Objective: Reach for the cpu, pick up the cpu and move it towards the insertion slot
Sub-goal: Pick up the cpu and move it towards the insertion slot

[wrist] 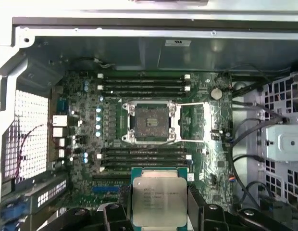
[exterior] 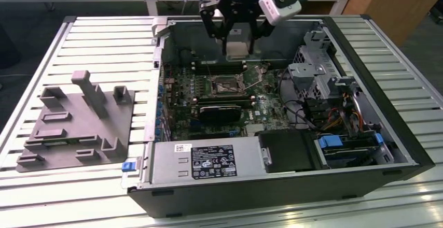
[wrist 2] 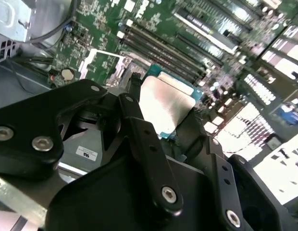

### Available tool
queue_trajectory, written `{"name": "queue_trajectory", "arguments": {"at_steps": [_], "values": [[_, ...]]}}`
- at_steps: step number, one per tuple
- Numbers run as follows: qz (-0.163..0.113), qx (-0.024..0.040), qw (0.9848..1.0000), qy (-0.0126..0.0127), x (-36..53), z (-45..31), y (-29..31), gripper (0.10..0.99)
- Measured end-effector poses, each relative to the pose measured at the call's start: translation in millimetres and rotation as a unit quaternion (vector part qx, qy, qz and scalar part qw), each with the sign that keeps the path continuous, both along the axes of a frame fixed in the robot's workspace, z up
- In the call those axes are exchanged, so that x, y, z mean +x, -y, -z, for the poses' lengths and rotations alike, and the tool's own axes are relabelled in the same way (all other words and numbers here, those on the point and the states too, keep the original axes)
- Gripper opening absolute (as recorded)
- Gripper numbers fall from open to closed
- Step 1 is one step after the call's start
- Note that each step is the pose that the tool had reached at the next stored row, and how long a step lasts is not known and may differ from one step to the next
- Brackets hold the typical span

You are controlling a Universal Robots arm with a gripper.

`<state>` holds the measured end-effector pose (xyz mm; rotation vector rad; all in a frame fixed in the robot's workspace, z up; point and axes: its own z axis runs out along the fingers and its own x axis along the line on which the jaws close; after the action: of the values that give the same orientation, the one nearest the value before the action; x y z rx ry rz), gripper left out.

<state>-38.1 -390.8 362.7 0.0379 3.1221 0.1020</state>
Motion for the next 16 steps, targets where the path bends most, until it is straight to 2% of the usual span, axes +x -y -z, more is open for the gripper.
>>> {"name": "queue_trajectory", "arguments": {"at_steps": [9,11,16], "values": [[0.0,-0.0004,1.0,-0.0001,0.3,11.0,-34.9,0.541],[0.0,-0.0008,1.0,-0.0002,1.0,12.5,-39.8,0.541],[0.0,-0.0021,1.0,-0.0014,6.9,14.5,-46.7,0.541]]}}
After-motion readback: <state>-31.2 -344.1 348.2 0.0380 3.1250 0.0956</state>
